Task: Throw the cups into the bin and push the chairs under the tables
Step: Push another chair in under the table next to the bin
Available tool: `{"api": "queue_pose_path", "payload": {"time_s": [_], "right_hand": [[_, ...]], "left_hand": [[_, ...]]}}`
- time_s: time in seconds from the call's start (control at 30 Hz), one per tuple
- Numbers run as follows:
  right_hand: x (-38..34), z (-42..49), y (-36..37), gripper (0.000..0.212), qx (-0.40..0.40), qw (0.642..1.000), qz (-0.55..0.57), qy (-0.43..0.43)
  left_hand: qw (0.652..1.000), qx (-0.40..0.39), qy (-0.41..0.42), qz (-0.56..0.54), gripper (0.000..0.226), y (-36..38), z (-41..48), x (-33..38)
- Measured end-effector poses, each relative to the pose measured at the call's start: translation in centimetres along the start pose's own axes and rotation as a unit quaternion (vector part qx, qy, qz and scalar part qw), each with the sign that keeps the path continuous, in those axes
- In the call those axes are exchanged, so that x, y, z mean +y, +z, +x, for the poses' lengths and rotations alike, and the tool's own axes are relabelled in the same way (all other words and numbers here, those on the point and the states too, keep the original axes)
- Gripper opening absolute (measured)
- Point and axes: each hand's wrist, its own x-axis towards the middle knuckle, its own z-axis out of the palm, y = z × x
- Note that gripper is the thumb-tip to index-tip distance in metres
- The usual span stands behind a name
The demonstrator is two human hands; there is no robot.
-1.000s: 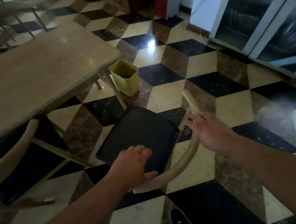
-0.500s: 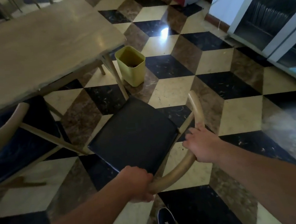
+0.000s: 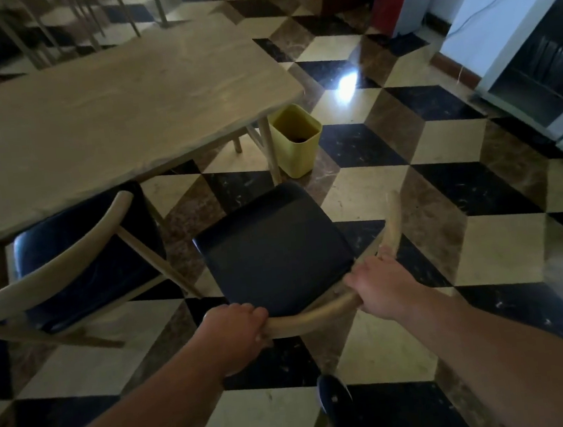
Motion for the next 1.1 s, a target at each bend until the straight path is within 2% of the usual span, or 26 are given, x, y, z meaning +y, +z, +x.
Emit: {"api": "queue_pose_path", "payload": {"time_s": [0.07, 0.33, 0.47, 0.6, 0.77, 1.1], "right_hand": [[0.1, 1.6, -1.0, 0.028, -0.004, 1.0, 0.003, -0.012], [2.4, 9.5, -6.0, 0.035, -0.007, 0.997, 0.002, -0.08], [2.5, 12.5, -7.1, 0.042, -0.036, 0.986, -0.034, -0.16], [1.8, 14.4, -7.6, 0.035, -0.044, 0.978, -0.022, -0.201], [1.7, 17.1, -9.5, 0.03, -0.029, 0.979, -0.009, -0.203], [2.2, 23.8, -12.9, 0.036, 0.01, 0.98, -0.008, -0.2]], "left_hand": [[1.0, -0.005, -0.006, 0.008, 0.047, -0.8, 0.7, -1.5], [0.999, -0.026, -0.047, 0.006, 0.047, -3.8, 4.6, -8.2], [0.997, -0.062, -0.036, 0.009, 0.059, -5.5, 5.0, -10.5], [0.997, -0.06, -0.055, -0.01, 0.06, -6.4, 4.7, -11.5], [0.995, -0.072, -0.069, -0.016, 0.061, -7.9, 5.4, -13.6], [0.993, -0.008, -0.121, 0.006, 0.057, -8.8, 7.4, -19.0]]}}
